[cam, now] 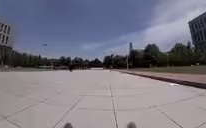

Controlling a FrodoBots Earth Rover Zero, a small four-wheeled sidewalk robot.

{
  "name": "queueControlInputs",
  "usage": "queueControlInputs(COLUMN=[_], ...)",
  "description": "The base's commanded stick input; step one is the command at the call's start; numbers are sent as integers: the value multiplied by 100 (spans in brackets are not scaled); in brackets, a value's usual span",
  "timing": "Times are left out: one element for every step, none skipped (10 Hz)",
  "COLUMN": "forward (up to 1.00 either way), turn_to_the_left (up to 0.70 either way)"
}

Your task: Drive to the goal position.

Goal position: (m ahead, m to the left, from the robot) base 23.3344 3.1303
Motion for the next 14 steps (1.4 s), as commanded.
queueControlInputs(forward=[45, 45, 45, 45, 45, 45, 45, 45, 45, 45, 45, 45, 45, 45], turn_to_the_left=[3, 3, 3, 3, 3, 3, 3, 3, 3, 3, 3, 3, 3, 3])
